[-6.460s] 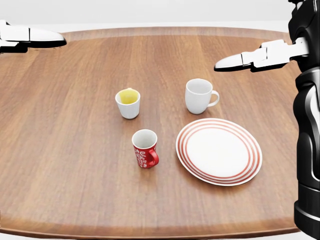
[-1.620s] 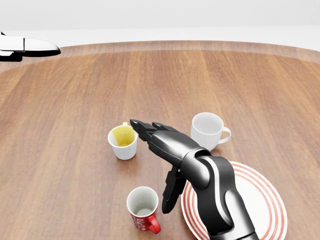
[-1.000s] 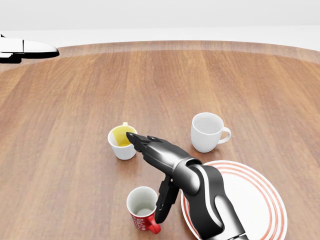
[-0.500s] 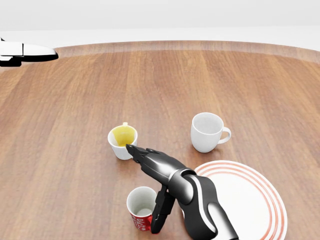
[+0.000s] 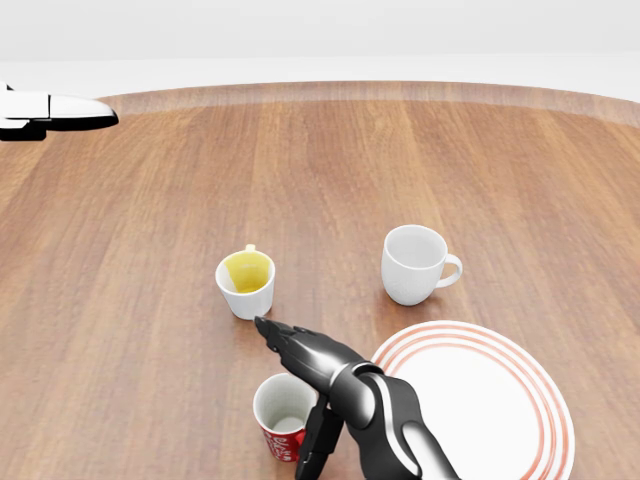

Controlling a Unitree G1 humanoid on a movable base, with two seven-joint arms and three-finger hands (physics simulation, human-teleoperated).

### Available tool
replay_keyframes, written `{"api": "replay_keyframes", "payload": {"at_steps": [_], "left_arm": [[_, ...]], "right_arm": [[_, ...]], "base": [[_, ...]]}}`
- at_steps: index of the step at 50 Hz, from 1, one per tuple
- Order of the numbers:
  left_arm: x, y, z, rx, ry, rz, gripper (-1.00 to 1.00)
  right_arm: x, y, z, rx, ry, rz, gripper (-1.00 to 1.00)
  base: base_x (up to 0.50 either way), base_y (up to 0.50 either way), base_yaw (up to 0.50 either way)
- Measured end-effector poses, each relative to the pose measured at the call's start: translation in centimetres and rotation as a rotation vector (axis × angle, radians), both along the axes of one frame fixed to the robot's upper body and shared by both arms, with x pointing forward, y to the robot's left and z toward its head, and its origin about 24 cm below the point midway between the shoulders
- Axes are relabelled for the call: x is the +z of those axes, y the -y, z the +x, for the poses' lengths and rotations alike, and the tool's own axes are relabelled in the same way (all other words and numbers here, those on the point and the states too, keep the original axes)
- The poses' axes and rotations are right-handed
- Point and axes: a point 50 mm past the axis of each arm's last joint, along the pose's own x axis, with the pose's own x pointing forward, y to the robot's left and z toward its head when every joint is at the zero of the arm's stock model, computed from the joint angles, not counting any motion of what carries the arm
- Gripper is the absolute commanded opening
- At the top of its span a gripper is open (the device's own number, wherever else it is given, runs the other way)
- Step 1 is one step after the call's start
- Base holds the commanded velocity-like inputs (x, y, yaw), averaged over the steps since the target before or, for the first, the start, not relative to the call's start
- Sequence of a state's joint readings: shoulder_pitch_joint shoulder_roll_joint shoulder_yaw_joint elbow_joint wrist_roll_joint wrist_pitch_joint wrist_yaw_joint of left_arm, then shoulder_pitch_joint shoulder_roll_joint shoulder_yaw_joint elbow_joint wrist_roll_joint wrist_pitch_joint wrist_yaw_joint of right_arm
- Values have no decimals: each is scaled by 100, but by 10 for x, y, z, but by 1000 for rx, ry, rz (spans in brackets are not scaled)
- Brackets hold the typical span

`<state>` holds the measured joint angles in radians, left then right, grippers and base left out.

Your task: Pick up the red mug and put it on the plate

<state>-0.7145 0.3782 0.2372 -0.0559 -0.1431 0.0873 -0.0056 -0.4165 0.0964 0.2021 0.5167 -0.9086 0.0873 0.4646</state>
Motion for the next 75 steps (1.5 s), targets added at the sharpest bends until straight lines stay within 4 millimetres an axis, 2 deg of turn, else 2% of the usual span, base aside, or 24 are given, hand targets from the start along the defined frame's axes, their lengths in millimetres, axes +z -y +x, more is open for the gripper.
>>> {"api": "replay_keyframes", "payload": {"at_steps": [17, 33, 34, 35, 36, 38, 53, 63, 68, 75], "left_arm": [[-4, -2, 2, 4, -17, -2, 100], [-4, -2, 3, 4, -23, -1, 100], [-4, -2, 3, 4, -23, -1, 100], [-4, -2, 3, 4, -23, -1, 100], [-4, -2, 3, 4, -23, -1, 100], [-4, -2, 3, 4, -23, -1, 100], [-5, -2, 2, 4, -23, -1, 100], [-5, -2, 2, 5, -24, -1, 100], [-5, -2, 2, 5, -23, -1, 100], [-4, -1, 2, 3, -19, 1, 100]], "right_arm": [[-22, -6, -5, -22, -59, -17, 100], [-29, -10, -4, -32, -77, -34, 99], [-29, -10, -4, -32, -76, -34, 80], [-29, -10, -3, -33, -73, -34, 15], [-28, -10, -3, -34, -70, -35, -29], [-27, -10, -2, -37, -64, -35, -100], [-37, -7, -8, 0, -119, -68, -100], [-35, -5, -9, 21, -127, -82, -100], [-30, -1, -6, 24, -122, -106, -100], [-13, 3, -1, 46, -80, -111, -100]], "base": [[0, 0, 0], [0, 0, 0], [0, 0, 0], [0, 0, 0], [0, 0, 0], [0, 0, 0], [0, 0, 0], [0, 0, 0], [0, 0, 0], [0, 0, 0]]}}
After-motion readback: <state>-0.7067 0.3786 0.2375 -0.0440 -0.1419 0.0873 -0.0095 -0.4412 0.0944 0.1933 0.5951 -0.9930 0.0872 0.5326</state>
